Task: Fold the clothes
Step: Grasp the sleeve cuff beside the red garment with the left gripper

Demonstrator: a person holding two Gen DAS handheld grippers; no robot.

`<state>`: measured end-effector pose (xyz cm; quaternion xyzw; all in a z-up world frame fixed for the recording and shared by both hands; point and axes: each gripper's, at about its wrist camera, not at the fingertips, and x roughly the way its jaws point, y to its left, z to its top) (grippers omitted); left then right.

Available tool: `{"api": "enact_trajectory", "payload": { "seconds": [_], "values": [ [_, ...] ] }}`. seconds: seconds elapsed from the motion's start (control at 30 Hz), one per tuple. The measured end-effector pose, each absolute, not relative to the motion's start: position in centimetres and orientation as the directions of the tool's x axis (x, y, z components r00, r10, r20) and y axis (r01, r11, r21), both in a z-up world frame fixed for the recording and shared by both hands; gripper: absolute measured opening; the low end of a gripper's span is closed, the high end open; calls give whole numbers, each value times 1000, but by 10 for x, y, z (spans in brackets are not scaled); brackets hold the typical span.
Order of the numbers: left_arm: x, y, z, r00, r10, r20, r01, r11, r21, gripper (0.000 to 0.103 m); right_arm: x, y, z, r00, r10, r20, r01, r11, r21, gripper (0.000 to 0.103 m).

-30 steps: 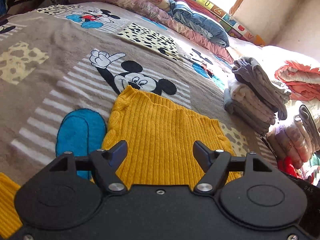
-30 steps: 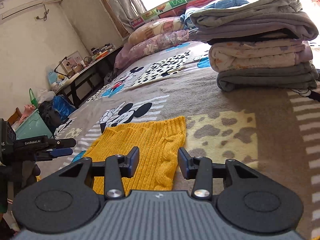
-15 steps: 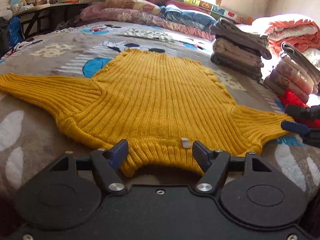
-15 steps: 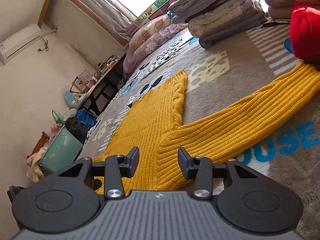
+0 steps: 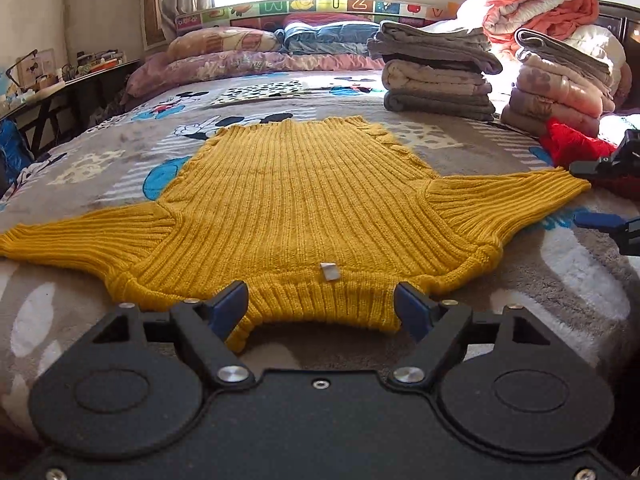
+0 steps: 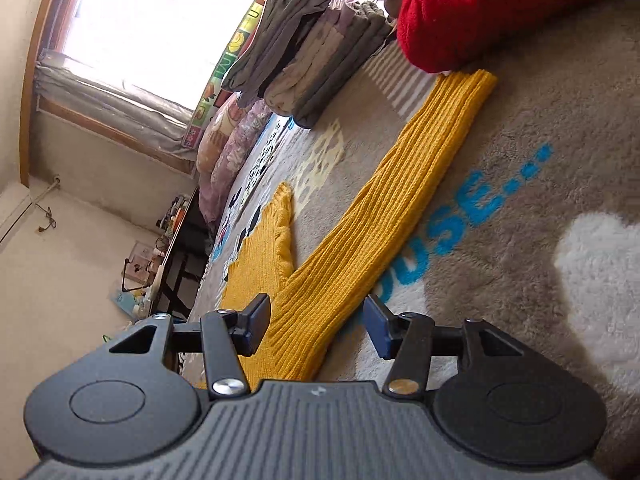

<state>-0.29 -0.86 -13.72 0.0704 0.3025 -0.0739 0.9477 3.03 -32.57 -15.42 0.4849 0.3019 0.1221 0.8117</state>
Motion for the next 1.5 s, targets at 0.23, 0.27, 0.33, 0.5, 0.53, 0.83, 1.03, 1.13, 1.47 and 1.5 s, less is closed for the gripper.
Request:
{"api": "enact_trajectory", "payload": {
  "seconds": [0.23,0.27,0.33,0.5,0.53,0.83,1.03,1.13,1.47,1.5],
  "values": [
    [-7,-74,-143,808,-134,-574,350,893,283,80,36,-354,-152,837,443,-320,113,433,894,68],
    [-8,-86,-144,817,-134,-560,369,868,331,80,36,-359,-151,845,436,-310,109,428,897,68],
    [-7,-111,-147,827,-144,-543,415,808,418,80,36,-368,-148,858,421,-294,103,420,902,69],
    [5,-161,-151,833,-171,-526,476,706,524,80,34,-404,-142,892,379,-245,93,376,922,73],
    [9,-169,-151,833,-174,-525,483,693,536,79,34,-411,-141,899,370,-233,90,366,926,74],
    [33,-242,-160,829,-175,-531,528,560,639,63,29,-447,-139,919,359,-160,46,307,951,77],
    [44,-265,-160,823,-183,-537,544,525,655,61,22,-456,-143,918,374,-129,32,256,966,77],
    [49,-274,-161,823,-185,-538,549,505,666,61,20,-460,-146,919,376,-115,33,217,976,77],
    [64,-301,-165,837,-183,-515,536,463,706,61,11,-479,-141,956,275,-98,31,238,971,83],
    [65,-304,-165,840,-184,-510,532,459,711,61,12,-479,-142,956,275,-99,34,233,972,83]
  ]
}}
